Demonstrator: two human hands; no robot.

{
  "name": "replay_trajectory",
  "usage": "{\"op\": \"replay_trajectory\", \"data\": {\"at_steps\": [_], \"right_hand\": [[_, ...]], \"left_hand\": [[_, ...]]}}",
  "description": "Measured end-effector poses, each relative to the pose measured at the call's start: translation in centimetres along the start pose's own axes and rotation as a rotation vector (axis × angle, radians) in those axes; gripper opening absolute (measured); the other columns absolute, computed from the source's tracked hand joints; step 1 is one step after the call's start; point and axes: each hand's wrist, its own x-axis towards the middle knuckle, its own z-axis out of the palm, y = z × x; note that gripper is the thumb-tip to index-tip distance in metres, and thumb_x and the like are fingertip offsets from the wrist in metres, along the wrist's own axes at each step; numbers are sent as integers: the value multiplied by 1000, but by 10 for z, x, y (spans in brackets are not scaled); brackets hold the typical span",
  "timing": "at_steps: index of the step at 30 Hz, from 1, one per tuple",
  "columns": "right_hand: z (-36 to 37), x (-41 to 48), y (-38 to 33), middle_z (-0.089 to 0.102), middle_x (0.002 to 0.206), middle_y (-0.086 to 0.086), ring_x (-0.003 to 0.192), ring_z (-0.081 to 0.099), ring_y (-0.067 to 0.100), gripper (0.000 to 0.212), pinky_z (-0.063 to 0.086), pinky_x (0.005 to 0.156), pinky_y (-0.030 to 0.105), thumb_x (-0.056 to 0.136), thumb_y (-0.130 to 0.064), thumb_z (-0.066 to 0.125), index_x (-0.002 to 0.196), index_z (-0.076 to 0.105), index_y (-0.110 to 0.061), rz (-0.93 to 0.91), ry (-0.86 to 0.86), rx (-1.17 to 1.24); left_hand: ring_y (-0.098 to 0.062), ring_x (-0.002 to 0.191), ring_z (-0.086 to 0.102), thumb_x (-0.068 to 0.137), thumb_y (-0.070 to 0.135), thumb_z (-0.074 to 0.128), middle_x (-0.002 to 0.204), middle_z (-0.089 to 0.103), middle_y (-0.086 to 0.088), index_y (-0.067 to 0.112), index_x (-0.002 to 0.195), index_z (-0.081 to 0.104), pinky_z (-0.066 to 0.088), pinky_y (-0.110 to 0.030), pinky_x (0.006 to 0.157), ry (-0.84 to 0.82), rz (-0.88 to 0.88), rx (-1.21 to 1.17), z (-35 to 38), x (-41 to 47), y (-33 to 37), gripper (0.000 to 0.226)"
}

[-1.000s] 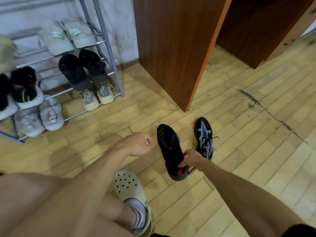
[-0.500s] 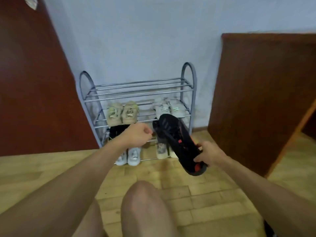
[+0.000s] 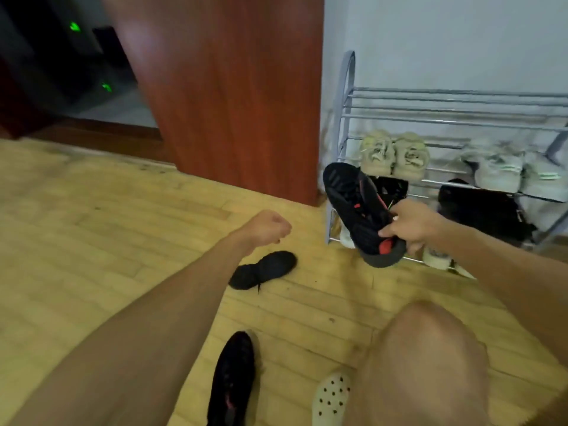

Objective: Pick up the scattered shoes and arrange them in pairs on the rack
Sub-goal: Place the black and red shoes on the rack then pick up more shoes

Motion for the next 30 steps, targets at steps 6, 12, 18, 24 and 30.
{"op": "replay_trajectory", "data": {"at_steps": [6,12,18,24,30], "right_hand": [[100,43,-40,64,85,17,53,59,27,20,48,40,27,90,-18,64,100,56,-2,44,-229,-30],[216,54,-38,57,132,17,100,62,35,44,55,46,20,95,-20,57,135,49,-5,176,-429,96],[308,26,-10,61,111,15,100,60,35,24,57,68,39,87,-19,60,109,60,-9,410,-408,380],[337,10,11,57,132,11,114,56,26,58,50,87,35,81,-20,74,133,52,-4,570,-601,617],[335,3,6,49,141,12,121,55,32,55,51,97,43,87,-19,69,136,48,-7,548,-724,540]], "left_hand": [[-20,99,50,95,8,46,106,52,-9,-7,118,58,44,-24,79,-34,-255,-88,26,27,-119,30],[-19,89,58,92,15,55,105,58,-10,6,111,57,47,-21,72,-8,-522,-141,73,9,-248,22],[-38,129,41,89,26,48,147,28,-17,11,148,24,40,-47,105,72,-924,-65,123,-52,-332,65],[-35,104,58,85,18,51,115,59,-19,-3,127,49,51,-42,88,90,-1092,-318,162,-82,-358,47],[-29,100,55,89,2,57,114,58,-12,7,122,50,49,-40,82,-25,-1105,-575,175,-91,-354,34]]}}
